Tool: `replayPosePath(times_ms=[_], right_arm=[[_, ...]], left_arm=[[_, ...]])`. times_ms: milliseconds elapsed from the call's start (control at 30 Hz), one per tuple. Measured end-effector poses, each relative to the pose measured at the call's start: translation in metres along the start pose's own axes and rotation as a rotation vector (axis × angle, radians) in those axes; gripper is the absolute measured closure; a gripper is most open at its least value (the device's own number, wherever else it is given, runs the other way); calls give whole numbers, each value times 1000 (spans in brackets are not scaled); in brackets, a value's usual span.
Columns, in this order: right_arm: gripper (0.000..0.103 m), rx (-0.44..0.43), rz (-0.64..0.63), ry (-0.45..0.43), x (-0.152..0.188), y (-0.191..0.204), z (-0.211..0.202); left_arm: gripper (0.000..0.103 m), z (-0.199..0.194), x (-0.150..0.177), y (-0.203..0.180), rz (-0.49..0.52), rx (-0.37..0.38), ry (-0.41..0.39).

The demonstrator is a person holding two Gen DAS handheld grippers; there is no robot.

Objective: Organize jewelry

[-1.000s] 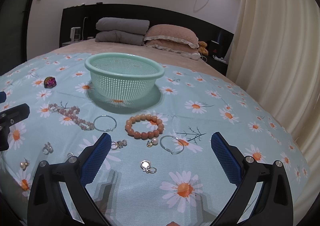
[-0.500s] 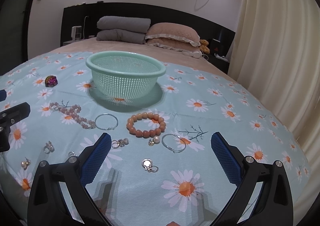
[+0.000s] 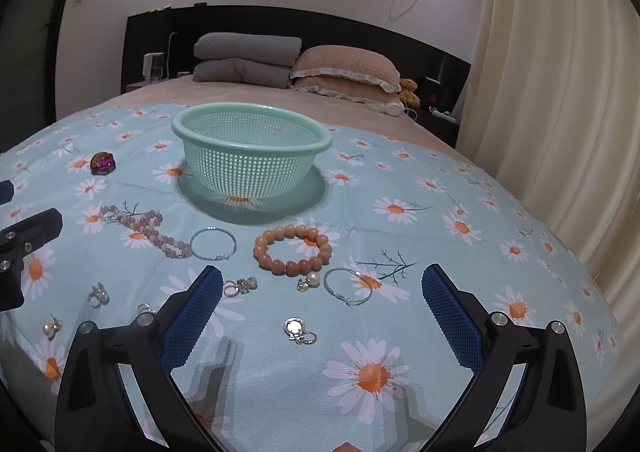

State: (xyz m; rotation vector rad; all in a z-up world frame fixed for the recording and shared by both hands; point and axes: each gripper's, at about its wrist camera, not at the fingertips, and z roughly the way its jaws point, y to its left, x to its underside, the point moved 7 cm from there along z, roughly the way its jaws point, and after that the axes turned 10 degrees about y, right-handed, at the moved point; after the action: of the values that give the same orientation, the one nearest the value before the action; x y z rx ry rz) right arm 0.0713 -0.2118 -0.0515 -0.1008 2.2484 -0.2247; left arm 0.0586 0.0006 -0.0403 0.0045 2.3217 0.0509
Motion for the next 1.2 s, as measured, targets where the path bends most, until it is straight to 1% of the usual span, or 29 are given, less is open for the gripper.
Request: replayPosePath(times_ms=[633,1200], right_arm=[[7,1,0,0,0,-1,0],[7,1,-4,2,0,-1,1]], left_arm=[[5,1,0,1,1,-9,-2],[5,3,1,1,-2,-2,9]])
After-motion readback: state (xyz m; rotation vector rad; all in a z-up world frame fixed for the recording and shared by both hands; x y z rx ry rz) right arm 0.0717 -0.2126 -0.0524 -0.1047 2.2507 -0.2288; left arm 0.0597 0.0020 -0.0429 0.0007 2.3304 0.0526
